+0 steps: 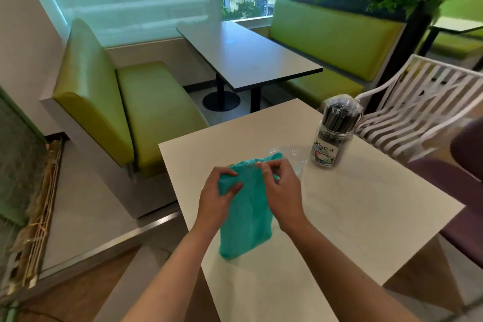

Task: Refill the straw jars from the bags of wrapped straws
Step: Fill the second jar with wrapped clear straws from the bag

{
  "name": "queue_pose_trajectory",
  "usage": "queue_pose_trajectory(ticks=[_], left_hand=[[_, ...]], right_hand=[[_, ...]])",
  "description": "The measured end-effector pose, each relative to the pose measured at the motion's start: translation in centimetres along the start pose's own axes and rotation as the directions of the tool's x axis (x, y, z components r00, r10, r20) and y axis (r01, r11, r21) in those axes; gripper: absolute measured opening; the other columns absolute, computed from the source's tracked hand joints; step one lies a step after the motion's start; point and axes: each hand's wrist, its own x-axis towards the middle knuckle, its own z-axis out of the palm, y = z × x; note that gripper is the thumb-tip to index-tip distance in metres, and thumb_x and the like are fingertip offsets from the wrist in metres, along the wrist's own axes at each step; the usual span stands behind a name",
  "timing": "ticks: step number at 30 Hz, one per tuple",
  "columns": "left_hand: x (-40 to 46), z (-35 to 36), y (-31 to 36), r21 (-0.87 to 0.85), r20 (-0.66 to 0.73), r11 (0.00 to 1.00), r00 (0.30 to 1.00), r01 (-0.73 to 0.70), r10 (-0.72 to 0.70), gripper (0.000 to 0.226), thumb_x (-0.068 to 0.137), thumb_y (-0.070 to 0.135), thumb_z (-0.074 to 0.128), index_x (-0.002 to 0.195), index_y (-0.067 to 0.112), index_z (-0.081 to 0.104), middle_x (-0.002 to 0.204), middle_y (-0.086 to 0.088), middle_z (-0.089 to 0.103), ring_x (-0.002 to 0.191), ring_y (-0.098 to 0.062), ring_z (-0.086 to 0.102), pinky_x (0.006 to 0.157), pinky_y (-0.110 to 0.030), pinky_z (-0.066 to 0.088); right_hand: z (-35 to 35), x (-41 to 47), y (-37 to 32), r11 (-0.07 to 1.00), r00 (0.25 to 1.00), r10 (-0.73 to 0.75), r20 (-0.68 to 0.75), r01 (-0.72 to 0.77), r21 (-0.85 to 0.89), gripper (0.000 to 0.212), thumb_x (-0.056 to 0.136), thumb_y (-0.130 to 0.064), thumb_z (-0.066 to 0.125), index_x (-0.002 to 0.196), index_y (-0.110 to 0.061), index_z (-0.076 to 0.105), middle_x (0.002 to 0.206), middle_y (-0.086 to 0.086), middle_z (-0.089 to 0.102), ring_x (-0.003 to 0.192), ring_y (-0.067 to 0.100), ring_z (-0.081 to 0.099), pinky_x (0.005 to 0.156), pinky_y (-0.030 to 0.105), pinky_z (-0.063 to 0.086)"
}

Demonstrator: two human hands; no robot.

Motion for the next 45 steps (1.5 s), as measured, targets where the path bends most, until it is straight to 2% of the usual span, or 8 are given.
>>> queue_pose_trajectory(ticks=[6, 17, 22, 27, 30, 34, 39, 45], left_hand=[[0.5, -0.5, -0.2, -0.003, -0.128, 1.0, 0.991, 0.031, -0.031, 0.031, 0.088, 0.015, 0.07, 0.097, 0.036, 0.049, 0.108, 0.017, 0.056, 0.104, -0.008, 0.056, 0.076, -0.01, 0.045], [1.3, -1.1, -1.2, -0.009, -0.261, 0.995, 0.961, 0.095, -0.094, 0.026, 0.089, 0.016, 0.07, 0.105, 0.027, 0.052, 0.109, 0.012, 0.053, 0.107, -0.011, 0.055, 0.096, -0.036, 0.05], [1.2, -1.1, -0.8, 0.005, -0.264, 0.995, 0.96, 0.098, -0.093, 0.029, 0.088, 0.021, 0.072, 0.107, 0.028, 0.051, 0.115, 0.008, 0.053, 0.109, -0.013, 0.055, 0.092, -0.036, 0.052], [1.3, -0.6, 0.2, 0.051, -0.278, 0.991, 0.955, 0.121, -0.102, 0.027, 0.089, 0.024, 0.07, 0.108, 0.025, 0.051, 0.116, 0.004, 0.049, 0.099, -0.003, 0.052, 0.074, -0.014, 0.045], [1.2, -0.3, 0.4, 0.056, -0.268, 0.989, 0.956, 0.136, -0.116, 0.026, 0.09, 0.025, 0.068, 0.108, 0.024, 0.05, 0.117, 0.003, 0.047, 0.096, 0.002, 0.05, 0.071, -0.011, 0.044], [1.1, -0.2, 0.8, 0.043, -0.262, 0.987, 0.955, 0.156, -0.14, 0.024, 0.091, 0.026, 0.067, 0.107, 0.024, 0.05, 0.118, 0.001, 0.046, 0.097, -0.002, 0.052, 0.07, -0.015, 0.05], [1.0, -0.2, 1.4, 0.02, -0.239, 0.984, 0.957, 0.175, -0.166, 0.026, 0.089, 0.025, 0.069, 0.108, 0.022, 0.05, 0.117, -0.001, 0.043, 0.096, -0.002, 0.051, 0.064, -0.009, 0.049], [1.1, -0.1, 1.9, 0.018, -0.105, 0.977, 0.972, 0.212, -0.209, 0.021, 0.087, 0.038, 0.069, 0.098, 0.035, 0.053, 0.117, 0.0, 0.041, 0.106, -0.015, 0.056, 0.087, -0.04, 0.058]], right_hand=[[-1.9, 1.9, 0.0, 0.989, 0.99, 0.0, -0.144, 0.021, 0.145, 0.007, 0.098, -0.02, 0.053, 0.091, -0.019, 0.051, 0.094, -0.003, 0.072, 0.087, 0.007, 0.07, 0.08, 0.035, 0.058], [-3.6, 4.2, -0.4, 0.983, 0.958, -0.044, -0.282, 0.092, 0.157, 0.011, 0.099, -0.019, 0.049, 0.09, -0.024, 0.046, 0.095, -0.005, 0.072, 0.083, 0.012, 0.071, 0.08, 0.041, 0.059], [-2.3, 2.3, 0.6, 0.988, 0.984, -0.152, -0.091, 0.149, -0.032, 0.008, 0.097, -0.024, 0.056, 0.092, -0.022, 0.05, 0.094, -0.006, 0.067, 0.088, 0.01, 0.067, 0.072, 0.022, 0.055], [1.0, -1.3, 3.7, 0.962, 0.97, -0.128, 0.205, 0.172, -0.214, 0.008, 0.099, -0.032, 0.051, 0.097, -0.025, 0.049, 0.096, -0.009, 0.064, 0.09, 0.006, 0.064, 0.078, 0.031, 0.056], [2.5, -2.9, 4.8, 0.941, 0.944, -0.094, 0.317, 0.188, -0.281, 0.007, 0.1, -0.036, 0.048, 0.101, -0.03, 0.051, 0.103, -0.012, 0.063, 0.093, 0.004, 0.061, 0.082, 0.024, 0.055], [3.2, -3.5, 5.1, 0.923, 0.942, -0.122, 0.313, 0.224, -0.313, 0.016, 0.099, -0.035, 0.049, 0.111, -0.027, 0.057, 0.112, -0.011, 0.063, 0.099, 0.004, 0.058, 0.087, 0.018, 0.049], [3.7, -3.5, 5.2, 0.942, 0.95, -0.093, 0.297, 0.18, -0.284, 0.039, 0.091, -0.033, 0.065, 0.127, -0.026, 0.051, 0.126, -0.011, 0.053, 0.115, 0.005, 0.051, 0.099, 0.024, 0.047], [4.5, -2.9, 5.9, 0.942, 0.975, -0.104, 0.194, 0.16, -0.296, 0.059, 0.083, -0.021, 0.076, 0.131, -0.023, 0.042, 0.129, -0.004, 0.047, 0.117, 0.01, 0.048, 0.102, 0.031, 0.047]])
